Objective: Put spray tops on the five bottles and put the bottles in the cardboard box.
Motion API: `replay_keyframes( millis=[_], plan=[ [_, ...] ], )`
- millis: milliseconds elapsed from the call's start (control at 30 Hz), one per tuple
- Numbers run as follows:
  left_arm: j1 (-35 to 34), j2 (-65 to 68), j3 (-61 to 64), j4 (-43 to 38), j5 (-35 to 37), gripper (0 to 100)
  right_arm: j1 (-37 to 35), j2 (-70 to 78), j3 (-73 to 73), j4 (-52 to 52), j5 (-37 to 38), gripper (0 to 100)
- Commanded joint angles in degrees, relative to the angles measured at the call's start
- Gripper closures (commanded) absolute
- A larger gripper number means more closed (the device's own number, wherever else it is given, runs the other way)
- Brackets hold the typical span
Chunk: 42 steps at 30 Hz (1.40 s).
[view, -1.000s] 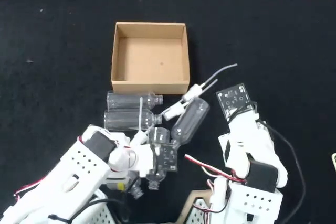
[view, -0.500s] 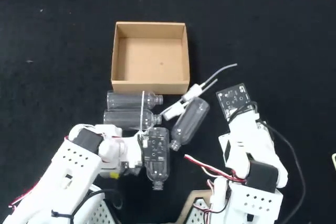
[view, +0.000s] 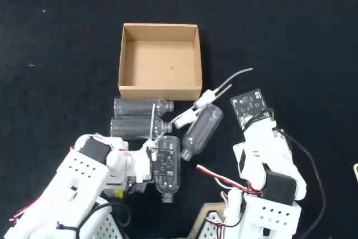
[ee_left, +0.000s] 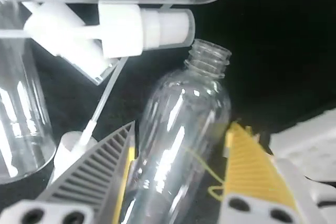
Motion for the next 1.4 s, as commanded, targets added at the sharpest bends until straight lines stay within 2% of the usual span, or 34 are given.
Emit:
replay_keyframes(
  millis=[0, 167, 300, 433, 667, 900, 1100, 1267, 1367],
  plan=[
    [0.9, -0.6, -2.1, -0.5, -1.1, 68, 1.1, -1.2, -0.2, 0.4, 0.7, 72.0],
    [0.7, 0.0, -1.5, -0.6, -6.9, 68, 1.1, -1.3, -0.2, 0.4, 0.7, 72.0],
    [0.5, -0.6, 1.4, -1.1, -7.6, 70, 1.1, -1.3, -0.2, 0.4, 0.7, 72.0],
    [0.5, -0.6, 1.3, -0.6, -6.9, 79, 1.1, -1.5, -0.5, 0.4, 0.4, 71.9],
    [0.4, -0.6, 0.2, 0.0, -0.8, 91, 1.1, -1.6, -0.6, 0.3, 0.4, 71.9],
    [0.1, -0.6, -13.5, 14.9, -0.8, 91, -3.9, -1.0, -2.1, 0.1, 0.3, 71.9],
    [-5.8, -0.6, -23.2, 21.0, -0.9, 91, -9.0, 1.1, -9.5, 1.8, 0.3, 71.9],
    [-16.0, -0.6, -33.5, 21.4, -0.8, 91, -15.8, 10.7, -17.5, 3.8, 0.2, 71.9],
    [-22.4, -0.6, -39.1, 20.9, 0.4, 91, -21.6, 16.6, -20.4, 3.9, -2.5, 71.9]
  ],
)
